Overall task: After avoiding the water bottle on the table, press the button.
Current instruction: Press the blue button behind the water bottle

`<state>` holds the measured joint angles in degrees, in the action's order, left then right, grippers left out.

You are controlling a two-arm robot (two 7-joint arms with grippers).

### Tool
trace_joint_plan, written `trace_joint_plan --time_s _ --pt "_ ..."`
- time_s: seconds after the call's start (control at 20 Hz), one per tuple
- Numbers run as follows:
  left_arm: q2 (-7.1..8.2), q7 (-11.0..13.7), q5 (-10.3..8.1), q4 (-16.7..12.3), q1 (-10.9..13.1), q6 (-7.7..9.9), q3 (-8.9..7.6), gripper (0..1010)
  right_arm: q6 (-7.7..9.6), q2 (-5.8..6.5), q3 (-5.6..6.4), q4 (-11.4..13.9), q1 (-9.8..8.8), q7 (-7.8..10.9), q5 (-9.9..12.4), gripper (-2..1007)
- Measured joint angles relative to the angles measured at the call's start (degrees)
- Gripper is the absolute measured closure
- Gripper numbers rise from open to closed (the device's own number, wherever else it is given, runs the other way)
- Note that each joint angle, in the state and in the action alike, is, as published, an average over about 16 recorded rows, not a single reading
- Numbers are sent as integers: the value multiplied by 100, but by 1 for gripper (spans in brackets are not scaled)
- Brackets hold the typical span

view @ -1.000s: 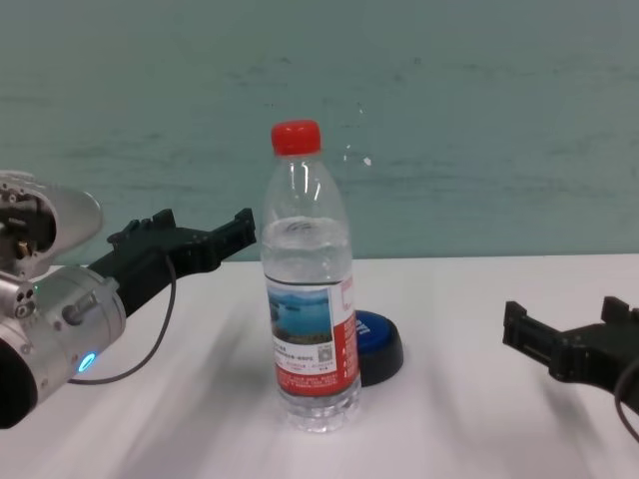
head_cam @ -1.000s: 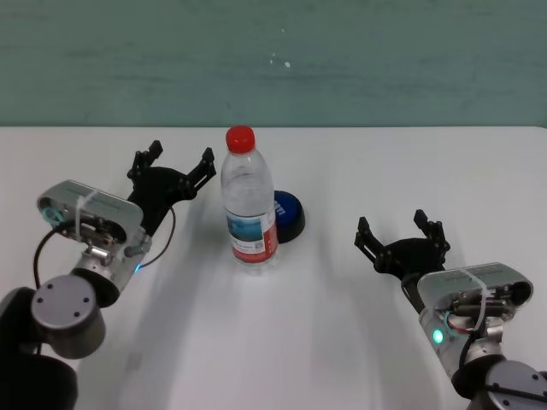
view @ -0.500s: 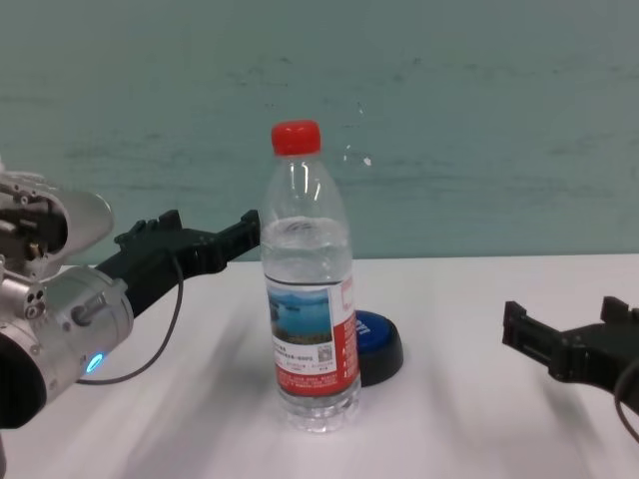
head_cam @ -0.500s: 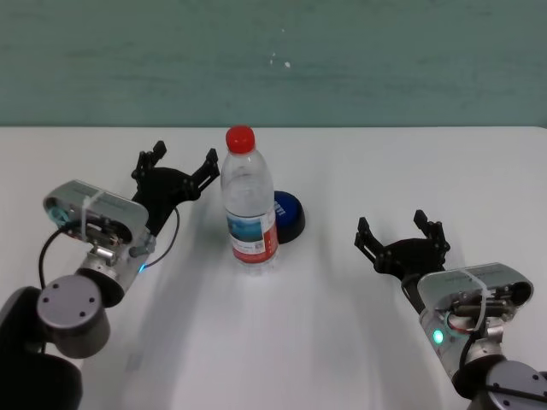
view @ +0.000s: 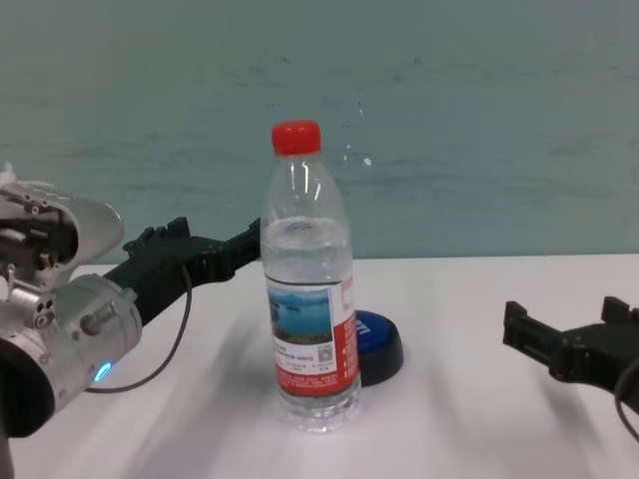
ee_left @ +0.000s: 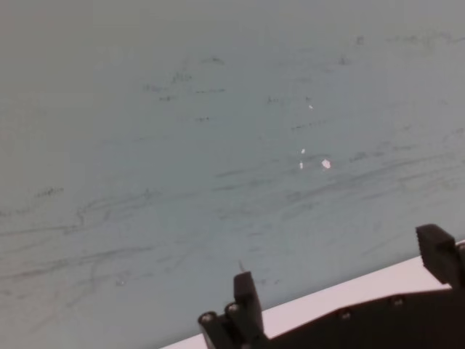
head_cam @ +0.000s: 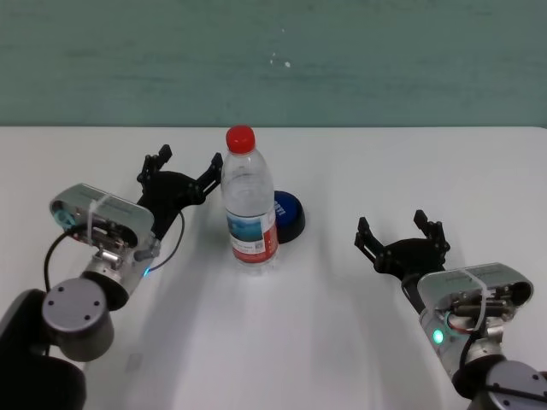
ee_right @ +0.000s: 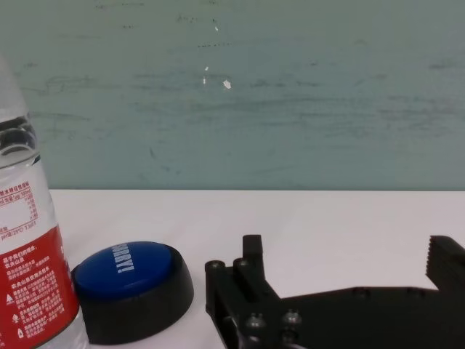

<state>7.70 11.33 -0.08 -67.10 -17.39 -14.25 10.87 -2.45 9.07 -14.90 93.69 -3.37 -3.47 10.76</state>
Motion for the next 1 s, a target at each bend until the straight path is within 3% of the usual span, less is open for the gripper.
trace_joint_plan --time_s 1.0 --pt "4 -71 -11 123 -69 12 -132 0 0 0 0 0 0 0 0 1"
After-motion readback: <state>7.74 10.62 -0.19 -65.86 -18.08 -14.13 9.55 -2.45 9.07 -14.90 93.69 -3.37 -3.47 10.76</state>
